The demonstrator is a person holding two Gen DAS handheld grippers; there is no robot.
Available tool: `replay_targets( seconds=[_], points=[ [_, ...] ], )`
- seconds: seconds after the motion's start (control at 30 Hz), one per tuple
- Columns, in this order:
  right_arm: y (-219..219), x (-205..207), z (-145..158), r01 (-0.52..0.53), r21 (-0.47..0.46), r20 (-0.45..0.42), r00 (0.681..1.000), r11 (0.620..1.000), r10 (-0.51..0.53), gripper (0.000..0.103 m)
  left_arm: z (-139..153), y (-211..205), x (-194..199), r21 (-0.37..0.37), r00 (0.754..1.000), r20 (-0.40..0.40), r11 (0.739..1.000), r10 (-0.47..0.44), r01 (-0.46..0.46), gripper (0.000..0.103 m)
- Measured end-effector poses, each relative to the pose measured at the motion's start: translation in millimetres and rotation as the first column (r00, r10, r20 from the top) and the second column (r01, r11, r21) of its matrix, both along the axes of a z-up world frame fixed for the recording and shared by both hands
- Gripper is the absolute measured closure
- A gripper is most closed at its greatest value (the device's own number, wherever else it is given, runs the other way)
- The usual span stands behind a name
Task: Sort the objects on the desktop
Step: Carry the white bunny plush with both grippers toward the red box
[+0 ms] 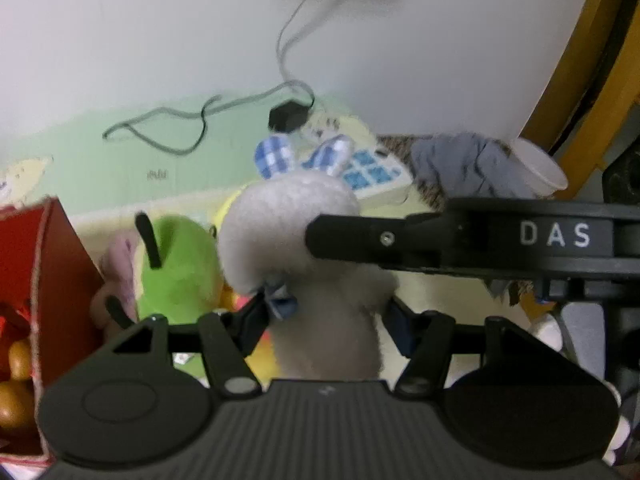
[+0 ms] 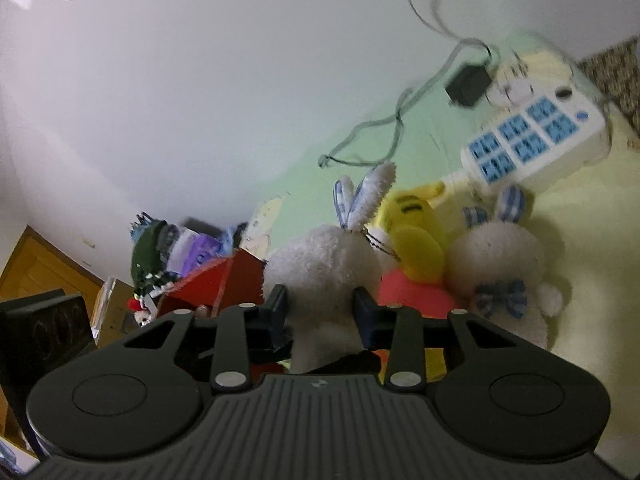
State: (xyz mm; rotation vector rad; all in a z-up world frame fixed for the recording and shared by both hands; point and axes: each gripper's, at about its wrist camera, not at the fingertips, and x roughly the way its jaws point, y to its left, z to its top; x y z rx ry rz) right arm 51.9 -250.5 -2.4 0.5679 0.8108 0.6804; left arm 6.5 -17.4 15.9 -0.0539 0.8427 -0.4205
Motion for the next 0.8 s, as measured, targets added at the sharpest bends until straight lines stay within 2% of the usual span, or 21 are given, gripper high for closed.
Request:
replay_targets(
  seconds=[0.17,0.27,0.43,0.5,0.53,0.6,0.8],
  points=[
    [14.7,-13.6,24.8,0.007,0.011,0.084,0.996,1.0,-0.008,0.064,27.4,23.5,-13.1,-0.023,0.996,0.088,1.0,0.019,-0.017,0.039],
    [32.9,-17.7,37.0,-0.005,0.032,0.125,0.992,0.999,0.001,0.064,45.8,52.7,-19.3,-0.043,0.99,0.135,0.998,0.044,-0.039,0.039],
    [84.0,-22.0,45.1,-0.061,0.083,0.149,0.988,0.995,0.048,0.064,65.2,114.7,-33.4,-0.002,0.976,0.192,0.994,0.108,-0.109,0.039],
    [124.9,-17.3,39.7,-0.116,0.107,0.147,0.984,0.987,0.1,0.064,68.4,143.8,-37.4,0.028,0.969,0.203,0.988,0.144,-0.153,0.039],
    [124.9,-17.3,39.7,-0.116,0.107,0.147,0.984,0.987,0.1,0.064,69.3,159.0,-39.1,0.042,0.965,0.206,0.984,0.163,-0.175,0.039],
    [157.8,-10.3,31.6,-0.158,0.129,0.138,0.981,0.979,0.14,0.064,68.7,186.5,-36.5,0.077,0.958,0.204,0.973,0.199,-0.219,0.039],
    [254.7,11.4,-6.2,-0.262,0.125,0.099,0.963,0.957,0.251,0.064,39.2,267.7,-35.1,0.184,0.948,0.159,0.935,0.276,-0.303,0.041]
  ],
)
